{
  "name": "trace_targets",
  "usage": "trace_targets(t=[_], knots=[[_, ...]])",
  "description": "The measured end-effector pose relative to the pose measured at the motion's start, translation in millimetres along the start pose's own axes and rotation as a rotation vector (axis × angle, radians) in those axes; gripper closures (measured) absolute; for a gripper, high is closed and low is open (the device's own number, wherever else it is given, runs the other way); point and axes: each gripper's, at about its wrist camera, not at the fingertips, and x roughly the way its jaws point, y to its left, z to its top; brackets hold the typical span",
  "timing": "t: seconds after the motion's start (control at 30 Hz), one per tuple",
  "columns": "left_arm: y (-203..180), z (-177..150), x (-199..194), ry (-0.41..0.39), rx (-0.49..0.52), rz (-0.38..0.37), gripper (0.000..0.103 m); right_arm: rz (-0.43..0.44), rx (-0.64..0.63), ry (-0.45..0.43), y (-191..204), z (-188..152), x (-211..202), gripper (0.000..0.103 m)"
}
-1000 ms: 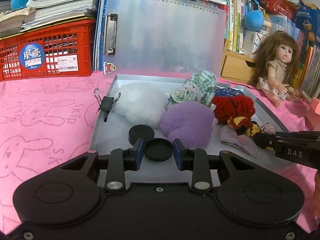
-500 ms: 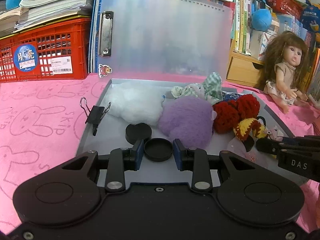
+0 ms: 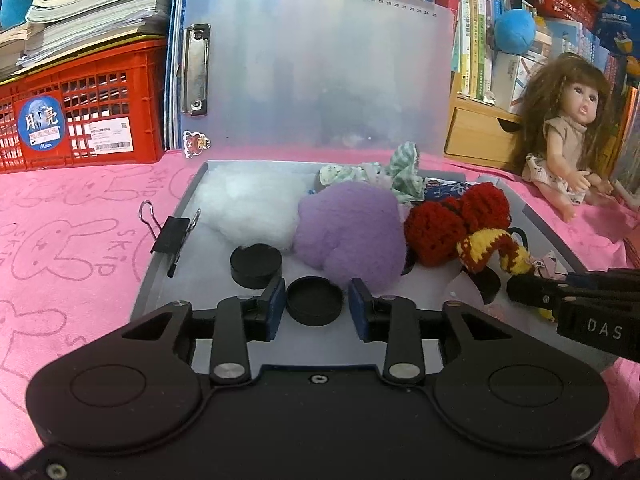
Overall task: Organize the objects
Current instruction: 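Lower the paper and puck into the box and open both tools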
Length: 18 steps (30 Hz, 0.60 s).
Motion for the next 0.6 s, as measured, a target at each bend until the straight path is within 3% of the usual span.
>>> trace_targets(t=[0.1, 0.23, 0.37, 0.6], knots=[[-1.0, -0.3, -2.1, 0.005, -0.001, -0.018, 0.058, 0.015, 0.017, -0.007, -2.3, -0.4, -2.3, 0.068], [-4.2, -1.5, -5.4, -0.002, 0.024, -0.009, 0.043, 0.013, 0.014, -0.019, -1.6, -2.3, -5.7, 0.052], [-5.8, -2.2, -11.4, -0.01, 0.027, -0.013, 0.035, 0.007, 0.003, -0.044, -0.2, -3.1, -12.1, 0.042], [-6.3, -1.5, -28.9, -0.044, 0.021, -0.026, 0.019, 0.008, -0.003, -0.083, 1.8, -3.9, -26.5, 0.03]])
